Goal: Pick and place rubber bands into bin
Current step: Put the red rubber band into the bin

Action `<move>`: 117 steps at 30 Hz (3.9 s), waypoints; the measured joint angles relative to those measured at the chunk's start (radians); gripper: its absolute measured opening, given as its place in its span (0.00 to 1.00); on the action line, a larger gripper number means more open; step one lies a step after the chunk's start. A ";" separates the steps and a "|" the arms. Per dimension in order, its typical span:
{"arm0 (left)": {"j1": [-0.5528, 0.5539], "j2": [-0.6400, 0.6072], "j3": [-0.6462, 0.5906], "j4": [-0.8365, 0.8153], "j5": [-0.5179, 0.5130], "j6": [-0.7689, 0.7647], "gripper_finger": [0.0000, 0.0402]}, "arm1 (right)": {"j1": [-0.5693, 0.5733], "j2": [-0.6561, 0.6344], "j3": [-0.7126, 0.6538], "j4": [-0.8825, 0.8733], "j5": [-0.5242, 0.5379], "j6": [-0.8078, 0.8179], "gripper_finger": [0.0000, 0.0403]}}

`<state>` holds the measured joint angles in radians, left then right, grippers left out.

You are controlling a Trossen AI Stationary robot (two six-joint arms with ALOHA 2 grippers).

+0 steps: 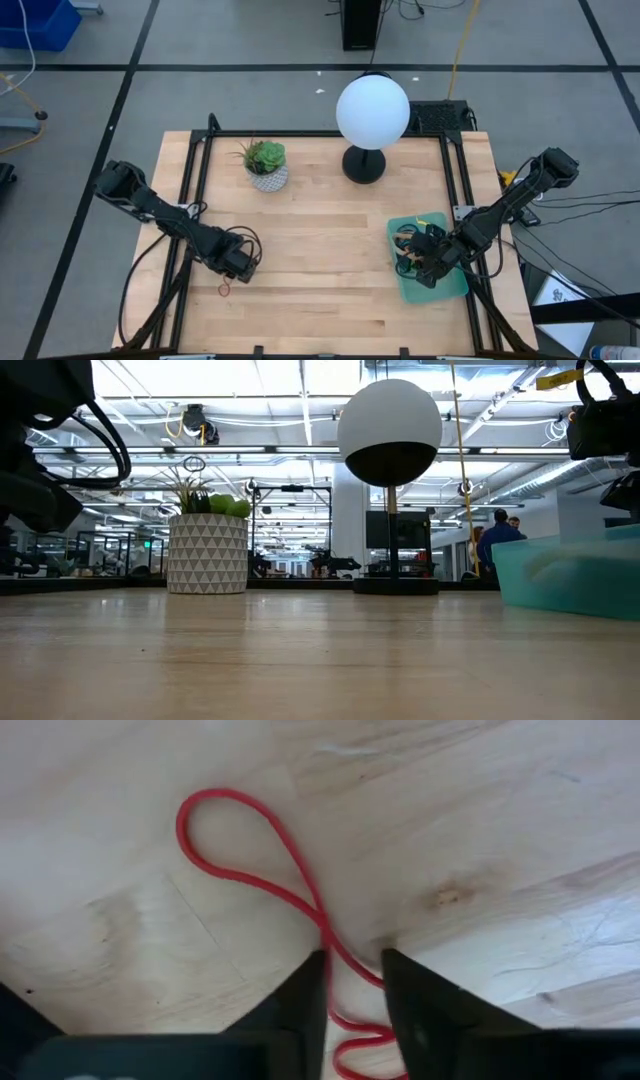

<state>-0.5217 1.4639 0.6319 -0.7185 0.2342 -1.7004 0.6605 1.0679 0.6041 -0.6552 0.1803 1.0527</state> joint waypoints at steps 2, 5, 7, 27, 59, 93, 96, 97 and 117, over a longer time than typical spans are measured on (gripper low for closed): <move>0.000 0.001 0.000 -0.001 -0.003 -0.003 0.20 | 0.000 0.000 0.000 0.000 0.000 0.000 0.45; -0.001 0.001 0.000 -0.005 -0.004 -0.004 0.12 | 0.000 0.000 0.000 0.000 0.000 -0.003 0.45; -0.001 0.001 -0.001 -0.007 -0.006 -0.001 0.07 | 0.000 0.000 0.000 0.000 0.000 -0.002 0.45; 0.001 -0.075 -0.007 0.068 -0.118 0.189 0.01 | 0.000 -0.182 0.000 -0.007 -0.105 0.035 0.45; 0.174 -0.076 -0.003 1.236 -0.290 1.129 0.01 | 0.000 -0.198 0.000 0.642 -0.019 -0.600 0.45; 0.174 -0.076 -0.002 1.292 -0.350 1.326 0.01 | -0.270 0.592 0.046 1.684 0.077 -0.943 0.45; 0.176 -0.073 -0.002 1.323 -0.355 1.333 0.01 | -0.274 0.621 0.070 1.682 0.076 -0.962 0.45; 0.177 -0.070 -0.001 1.327 -0.366 1.333 0.01 | -0.275 0.625 0.075 1.679 0.076 -0.969 0.45; 0.194 0.150 0.287 1.175 -0.385 1.437 0.01 | -0.286 0.627 0.082 1.676 0.077 -0.943 0.45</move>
<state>-0.3275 1.6144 0.9190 0.4564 -0.1509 -0.2630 0.3744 1.6951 0.6857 1.0210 0.2573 0.1097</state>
